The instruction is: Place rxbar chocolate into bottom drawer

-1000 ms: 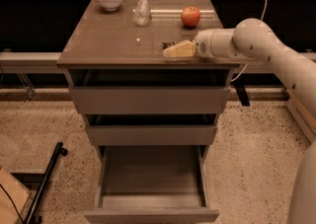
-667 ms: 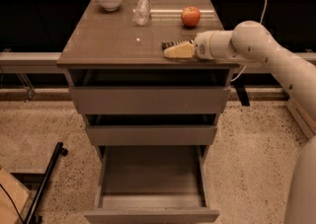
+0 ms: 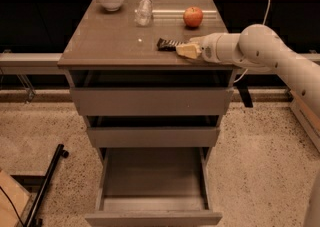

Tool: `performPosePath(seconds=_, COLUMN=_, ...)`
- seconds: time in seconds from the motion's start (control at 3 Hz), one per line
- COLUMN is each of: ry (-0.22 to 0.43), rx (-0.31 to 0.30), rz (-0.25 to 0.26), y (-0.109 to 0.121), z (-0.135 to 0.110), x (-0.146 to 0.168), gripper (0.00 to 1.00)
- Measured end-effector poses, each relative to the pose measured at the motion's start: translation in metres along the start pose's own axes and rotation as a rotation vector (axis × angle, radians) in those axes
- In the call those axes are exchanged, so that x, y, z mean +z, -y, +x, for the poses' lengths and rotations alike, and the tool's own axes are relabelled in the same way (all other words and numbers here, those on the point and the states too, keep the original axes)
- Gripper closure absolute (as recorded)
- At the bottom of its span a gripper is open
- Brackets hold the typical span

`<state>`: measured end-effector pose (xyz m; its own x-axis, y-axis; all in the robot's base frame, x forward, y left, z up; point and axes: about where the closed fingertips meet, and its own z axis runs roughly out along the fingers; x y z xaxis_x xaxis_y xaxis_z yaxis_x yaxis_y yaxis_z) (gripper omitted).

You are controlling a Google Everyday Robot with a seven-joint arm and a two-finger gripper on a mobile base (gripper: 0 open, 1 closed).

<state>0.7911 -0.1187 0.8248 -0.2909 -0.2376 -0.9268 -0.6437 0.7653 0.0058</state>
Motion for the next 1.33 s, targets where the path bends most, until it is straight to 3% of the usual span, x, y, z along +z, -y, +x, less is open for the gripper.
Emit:
performPosePath(seconds=0.33, ry=0.011, rx=-0.012, rz=0.010, y=-0.003, z=-0.004, x=-0.009, gripper=0.94)
performPosePath(seconds=0.67, ry=0.027, rx=-0.028, rz=0.017, y=-0.007, z=-0.011, x=-0.017, gripper=1.00)
performPosePath(seconds=1.0, ry=0.090, rx=-0.035, rz=0.004, y=-0.011, z=-0.034, x=-0.035, gripper=1.00)
performPosePath(seconds=1.33, ry=0.133, rx=-0.084, rz=-0.014, y=-0.019, z=-0.063, x=-0.070, gripper=1.00)
